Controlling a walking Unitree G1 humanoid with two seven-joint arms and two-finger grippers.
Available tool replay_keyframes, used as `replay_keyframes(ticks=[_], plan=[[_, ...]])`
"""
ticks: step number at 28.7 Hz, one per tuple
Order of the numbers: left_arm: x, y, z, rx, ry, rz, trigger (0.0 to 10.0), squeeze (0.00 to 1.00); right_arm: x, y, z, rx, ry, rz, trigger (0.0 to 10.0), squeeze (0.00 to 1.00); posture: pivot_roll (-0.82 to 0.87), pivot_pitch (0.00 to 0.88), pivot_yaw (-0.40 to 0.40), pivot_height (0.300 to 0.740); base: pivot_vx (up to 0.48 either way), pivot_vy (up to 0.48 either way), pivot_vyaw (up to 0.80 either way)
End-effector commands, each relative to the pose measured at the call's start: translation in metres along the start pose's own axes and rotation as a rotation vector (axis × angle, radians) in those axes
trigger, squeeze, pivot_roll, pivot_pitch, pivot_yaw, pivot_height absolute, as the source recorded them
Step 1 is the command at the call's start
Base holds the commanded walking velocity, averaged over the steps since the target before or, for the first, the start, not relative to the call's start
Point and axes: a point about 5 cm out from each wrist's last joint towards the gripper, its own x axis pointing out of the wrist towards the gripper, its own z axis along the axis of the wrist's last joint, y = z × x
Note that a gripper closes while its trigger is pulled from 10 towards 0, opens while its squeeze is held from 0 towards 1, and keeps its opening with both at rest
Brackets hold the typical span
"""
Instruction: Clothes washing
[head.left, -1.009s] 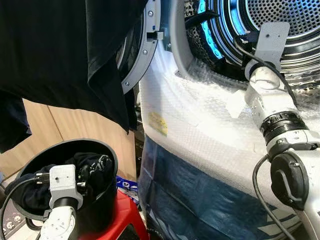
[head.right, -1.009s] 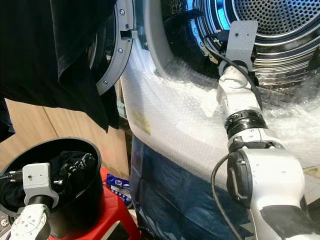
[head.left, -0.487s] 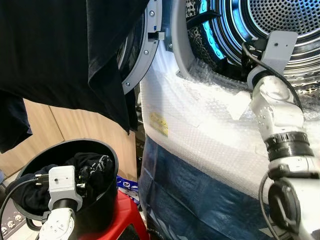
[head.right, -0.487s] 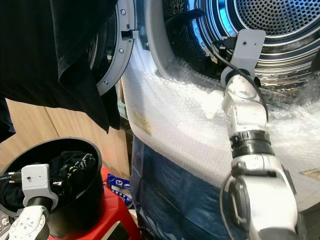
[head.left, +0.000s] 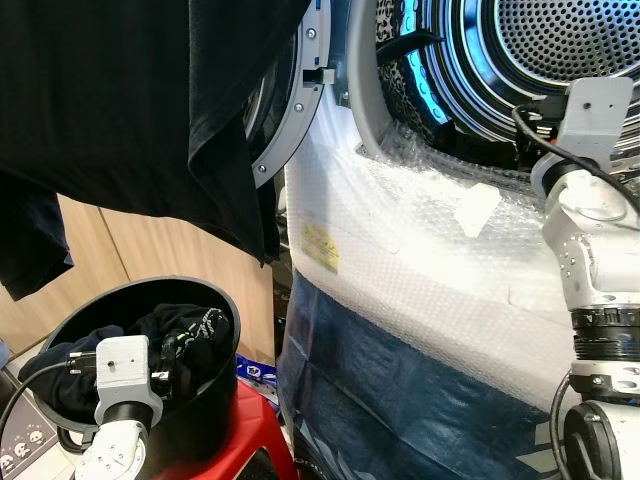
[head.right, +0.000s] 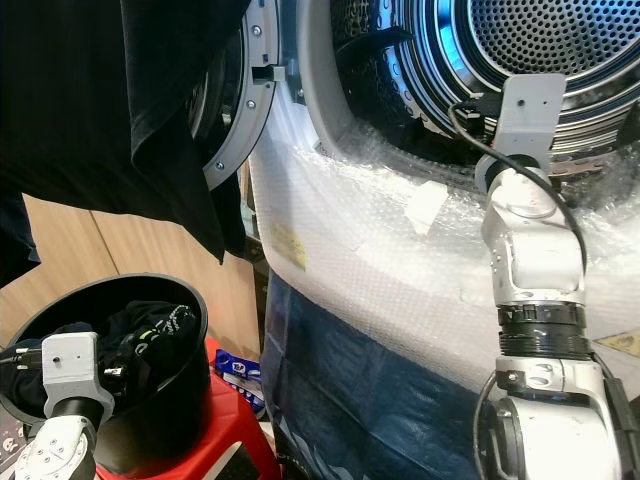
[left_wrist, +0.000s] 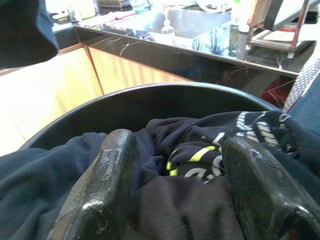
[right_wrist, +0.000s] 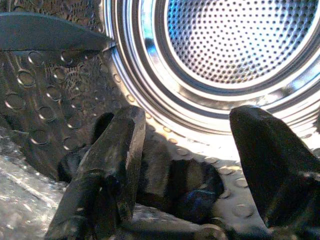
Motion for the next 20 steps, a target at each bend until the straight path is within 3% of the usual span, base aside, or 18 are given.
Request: replay_keyframes(ticks=[1, 5, 7, 12, 13, 14, 15, 16, 20], plan=[[-0.001, -0.001, 0.003, 0.009, -0.002, -0.011, 10.0, 0.0, -0.005, -0.012, 0.008, -0.032, -0.024, -0.019, 10.0, 0.0, 0.06, 0.0, -0.01, 0.74, 0.0, 0.0, 0.0], [-0.001, 0.0, 0.002, 0.013, 0.0, -0.016, 10.0, 0.0, -0.011, -0.026, 0.022, -0.105, -0.09, -0.032, 10.0, 0.0, 0.05, 0.0, -0.002, 0.74, 0.0, 0.0, 0.0], [0.002, 0.0, 0.005, 0.015, -0.004, -0.021, 10.0, 0.0, -0.019, -0.024, 0.033, -0.112, -0.179, 0.069, 10.0, 0.0, 0.05, 0.0, 0.0, 0.74, 0.0, 0.0, 0.0], [0.001, 0.001, 0.004, 0.016, -0.005, -0.019, 10.0, 0.0, -0.04, 0.006, 0.037, 0.122, -0.257, 0.363, 10.0, 0.0, 0.04, 0.0, 0.003, 0.74, 0.0, 0.0, 0.0], [0.001, 0.002, 0.006, 0.011, -0.016, -0.009, 10.0, 0.0, -0.05, 0.019, 0.042, 0.168, -0.304, 0.483, 10.0, 0.0, 0.04, 0.005, 0.003, 0.74, 0.0, 0.0, 0.0], [0.001, 0.003, 0.007, 0.008, -0.026, -0.001, 10.0, 0.0, -0.057, 0.028, 0.046, 0.179, -0.348, 0.57, 10.0, 0.0, 0.04, 0.005, 0.003, 0.74, 0.0, 0.0, 0.0], [0.001, 0.003, 0.007, 0.008, -0.026, -0.001, 10.0, 0.0, -0.057, 0.028, 0.046, 0.179, -0.348, 0.57, 10.0, 0.0, 0.04, 0.005, 0.003, 0.74, 0.0, 0.0, 0.0], [0.003, 0.005, 0.01, 0.007, -0.038, 0.01, 10.0, 0.0, -0.082, 0.05, 0.046, 0.189, -0.434, 0.831, 10.0, 0.0, 0.04, 0.007, 0.001, 0.74, 0.0, 0.0, 0.0], [0.004, 0.008, 0.012, 0.008, -0.047, 0.028, 10.0, 0.0, -0.106, 0.066, 0.043, 0.26, -0.453, 1.043, 10.0, 0.0, 0.05, 0.001, -0.006, 0.74, 0.0, 0.0, 0.0]])
